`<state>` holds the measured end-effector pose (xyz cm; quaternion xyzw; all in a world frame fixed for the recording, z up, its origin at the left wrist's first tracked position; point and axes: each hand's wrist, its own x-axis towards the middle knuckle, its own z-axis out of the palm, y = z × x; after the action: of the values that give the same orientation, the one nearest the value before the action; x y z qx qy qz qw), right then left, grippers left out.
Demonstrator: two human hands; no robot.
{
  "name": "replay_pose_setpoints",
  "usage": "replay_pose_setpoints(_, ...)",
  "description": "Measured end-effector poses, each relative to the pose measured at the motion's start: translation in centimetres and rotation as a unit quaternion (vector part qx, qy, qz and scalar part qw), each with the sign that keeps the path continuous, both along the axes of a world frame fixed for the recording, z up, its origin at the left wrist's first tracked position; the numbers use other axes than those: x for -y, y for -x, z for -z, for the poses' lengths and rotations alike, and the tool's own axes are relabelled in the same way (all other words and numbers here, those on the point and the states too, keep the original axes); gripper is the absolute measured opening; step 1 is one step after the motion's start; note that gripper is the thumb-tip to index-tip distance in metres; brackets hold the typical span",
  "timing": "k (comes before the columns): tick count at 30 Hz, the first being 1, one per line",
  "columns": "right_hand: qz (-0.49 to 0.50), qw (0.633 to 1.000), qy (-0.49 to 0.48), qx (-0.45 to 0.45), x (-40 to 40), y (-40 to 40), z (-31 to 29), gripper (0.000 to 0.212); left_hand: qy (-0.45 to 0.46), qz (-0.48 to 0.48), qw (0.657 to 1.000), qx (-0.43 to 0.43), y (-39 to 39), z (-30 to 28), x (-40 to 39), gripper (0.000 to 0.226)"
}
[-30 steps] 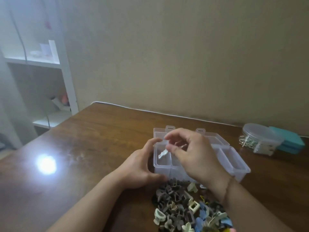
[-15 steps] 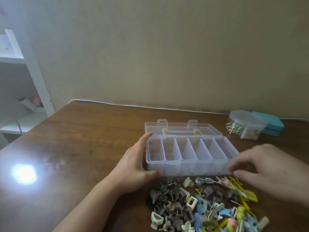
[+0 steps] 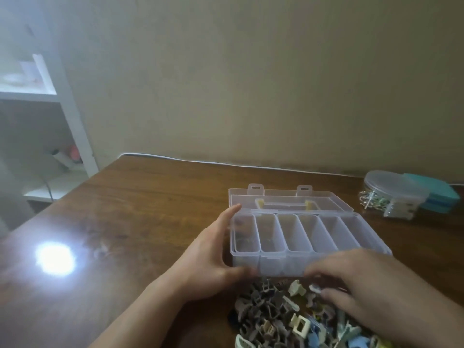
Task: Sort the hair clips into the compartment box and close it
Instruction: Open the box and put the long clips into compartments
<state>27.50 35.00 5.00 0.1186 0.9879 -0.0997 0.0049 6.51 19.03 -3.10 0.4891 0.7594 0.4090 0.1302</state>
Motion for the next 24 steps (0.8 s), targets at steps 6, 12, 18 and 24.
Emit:
replay_pose_setpoints(6, 0.009, 0.941, 0.223, -0.254, 2.6, 2.0, -2.0, 0.022, 0.000, 0.011, 1.000, -0.003, -0.1, 0.2, -0.3, 0.113)
replay_pose_setpoints(12, 0.049, 0.972, 0.015, -0.231, 3.6, 7.3, 1.5, 0.011, -0.006, 0.018, 1.000, -0.012, -0.1, 0.1, -0.3, 0.112)
replay_pose_setpoints(18, 0.106, 0.923, 0.117, -0.350, 0.4, 1.7, -2.5, 0.013, -0.006, 0.025, 1.000, -0.008, -0.2, 0.0, -0.5, 0.113)
replay_pose_setpoints(24, 0.207, 0.975, 0.023, -0.070, -5.2, -6.3, -1.4, 0.030, -0.009, 0.024, 1.000, 0.001, 0.0, 0.4, -0.5, 0.110)
